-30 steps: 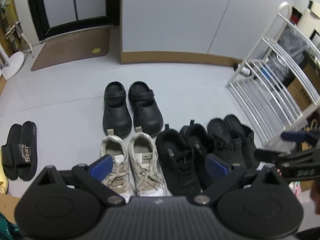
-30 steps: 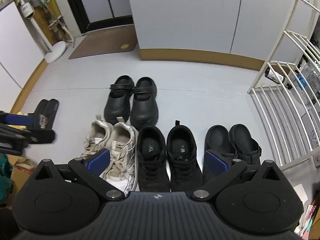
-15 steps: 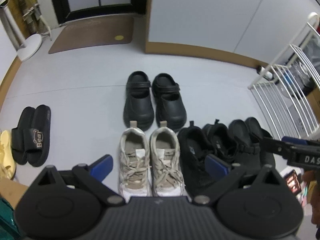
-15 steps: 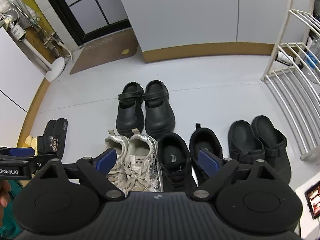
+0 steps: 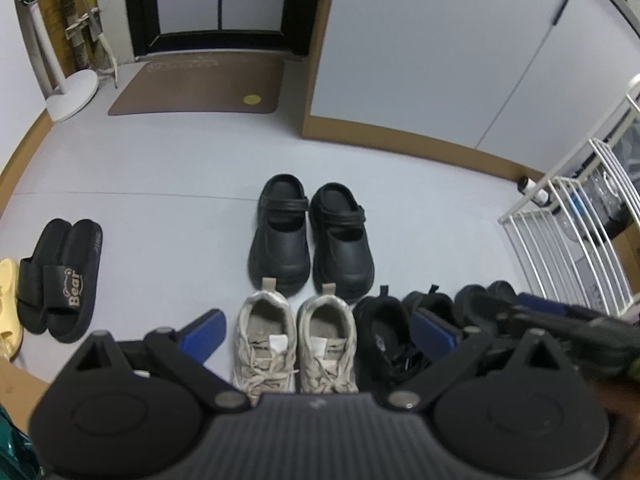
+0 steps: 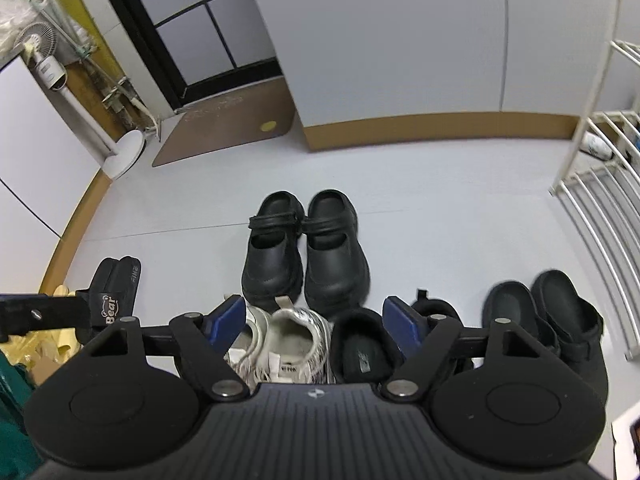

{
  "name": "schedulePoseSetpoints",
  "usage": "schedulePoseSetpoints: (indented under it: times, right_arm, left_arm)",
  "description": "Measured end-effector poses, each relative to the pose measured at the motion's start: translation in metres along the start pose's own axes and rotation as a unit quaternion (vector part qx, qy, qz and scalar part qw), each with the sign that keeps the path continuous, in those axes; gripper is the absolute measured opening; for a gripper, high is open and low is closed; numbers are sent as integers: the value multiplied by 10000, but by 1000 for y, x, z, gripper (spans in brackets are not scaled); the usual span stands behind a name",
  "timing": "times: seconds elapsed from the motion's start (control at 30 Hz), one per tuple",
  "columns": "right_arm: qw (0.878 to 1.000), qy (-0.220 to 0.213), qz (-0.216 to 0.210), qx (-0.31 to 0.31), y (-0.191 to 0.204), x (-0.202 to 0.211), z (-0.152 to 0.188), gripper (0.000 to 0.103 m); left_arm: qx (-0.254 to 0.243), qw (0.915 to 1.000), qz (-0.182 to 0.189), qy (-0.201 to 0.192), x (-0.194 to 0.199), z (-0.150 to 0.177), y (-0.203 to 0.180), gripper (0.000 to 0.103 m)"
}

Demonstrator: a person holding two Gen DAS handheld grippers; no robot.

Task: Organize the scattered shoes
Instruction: 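Lower the right gripper onto the paired black clogs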

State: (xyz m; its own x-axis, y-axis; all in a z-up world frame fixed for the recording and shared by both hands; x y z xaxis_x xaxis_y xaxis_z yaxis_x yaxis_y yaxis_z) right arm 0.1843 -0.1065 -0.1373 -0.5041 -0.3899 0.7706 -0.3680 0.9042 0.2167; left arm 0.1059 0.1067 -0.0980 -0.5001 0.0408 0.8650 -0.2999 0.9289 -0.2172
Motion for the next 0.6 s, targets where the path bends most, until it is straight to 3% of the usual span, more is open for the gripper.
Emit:
schedulePoseSetpoints:
  times: [0.17, 0.3, 0.6]
  right_arm:
    - [9983, -314, -124, -465, 4, -36, 8, 80]
    - [9984, -511, 25, -254, 11, -62, 11, 79]
    - [9982, -575, -145, -131, 22, -124, 11, 73]
  left_arm:
    - [140, 9994, -147, -266, 9, -12, 15, 100]
    - [307, 9985, -254, -377, 12, -17, 29, 100]
    - [693, 9966, -364, -262, 4, -24, 61, 92]
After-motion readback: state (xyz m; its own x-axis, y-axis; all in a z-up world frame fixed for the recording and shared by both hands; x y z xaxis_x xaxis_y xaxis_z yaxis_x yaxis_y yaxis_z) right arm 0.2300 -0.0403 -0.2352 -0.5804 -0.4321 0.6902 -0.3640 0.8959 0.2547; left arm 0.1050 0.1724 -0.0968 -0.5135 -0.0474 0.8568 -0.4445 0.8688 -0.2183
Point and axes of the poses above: each gripper's, at about its wrist camera, not at the fingertips, and x roughly against the way its jaws point, y to its left, z to its underside, the point moved 9 cm from there along -x, roughly the way its jaws point, and after that the axes turned 6 degrees about x, right-handed, at the moved point
